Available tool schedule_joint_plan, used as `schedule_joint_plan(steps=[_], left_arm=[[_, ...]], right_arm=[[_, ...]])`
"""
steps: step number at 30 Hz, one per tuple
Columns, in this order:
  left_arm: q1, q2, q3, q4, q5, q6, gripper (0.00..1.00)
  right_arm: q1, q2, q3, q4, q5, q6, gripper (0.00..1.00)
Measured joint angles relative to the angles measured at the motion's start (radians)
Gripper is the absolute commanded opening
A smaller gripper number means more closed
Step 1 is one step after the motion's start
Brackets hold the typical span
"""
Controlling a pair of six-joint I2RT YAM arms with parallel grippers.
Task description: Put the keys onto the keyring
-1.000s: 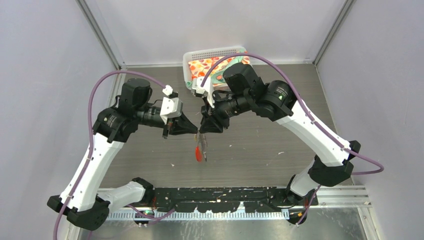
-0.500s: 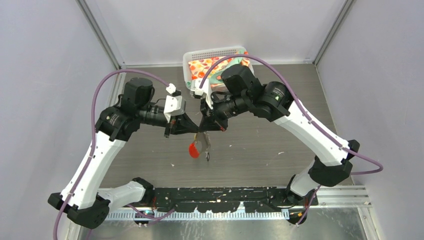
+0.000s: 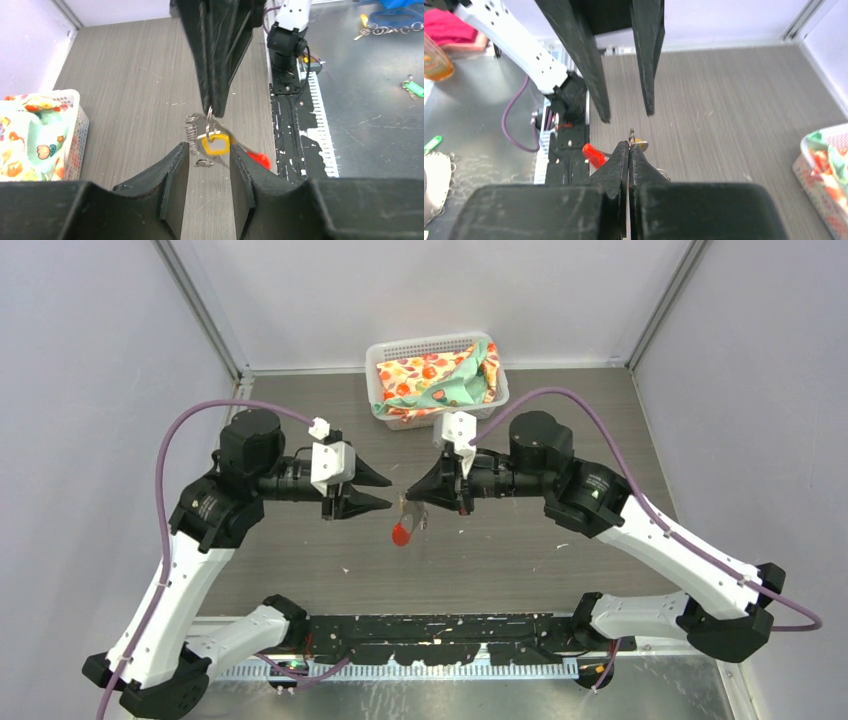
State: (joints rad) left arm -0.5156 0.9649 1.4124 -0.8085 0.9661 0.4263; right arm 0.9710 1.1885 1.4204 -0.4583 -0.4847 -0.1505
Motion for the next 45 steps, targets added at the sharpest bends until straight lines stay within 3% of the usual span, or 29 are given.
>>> schedule_joint_plan(steps=[7,12,17,20,23,28,34,40,45], left_arm=[[0.000,-0.019,-0.070,0.094,-0.073,-0.029,0.32],[0.000,-0.021,-0.076,0.152,-0.075,-0.080,0.22],[0.000,-0.020,-0.069,0.111,-0.005,-0.070,0.18],[0.000,-0.020,-0.053,0.048,0.029,-0.019,0.22],[-0.001,-0.024,-0.048,0.011,0.023,0.030,0.38],[0.000,-0.026,-0.040,-0.029,-0.002,0.081,0.42],[-0.001,-0.029,-0.032,-0.059,-0.003,0.101,0.32],[-0.001,-0.030,-0.019,-0.035,-0.010,0.017,0.21],[-0.001,-0.029,-0.019,-0.012,-0.005,-0.042,0.17]], right_arm=[[0.000,-0.059,-0.103,0.222,-0.033,0.043,0.01],[0.000,-0.058,-0.132,0.277,-0.044,0.060,0.01],[0.000,-0.058,-0.137,0.290,-0.050,0.068,0.01],[0.000,-0.058,-0.137,0.293,-0.050,0.067,0.01],[0.000,-0.058,-0.137,0.292,-0.050,0.066,0.01],[0.000,-0.058,-0.137,0.288,-0.050,0.062,0.01],[0.000,-0.058,-0.137,0.270,-0.052,0.054,0.01],[0.000,-0.058,-0.136,0.246,-0.052,0.046,0.01],[0.000,-0.058,-0.135,0.242,-0.053,0.042,0.01]])
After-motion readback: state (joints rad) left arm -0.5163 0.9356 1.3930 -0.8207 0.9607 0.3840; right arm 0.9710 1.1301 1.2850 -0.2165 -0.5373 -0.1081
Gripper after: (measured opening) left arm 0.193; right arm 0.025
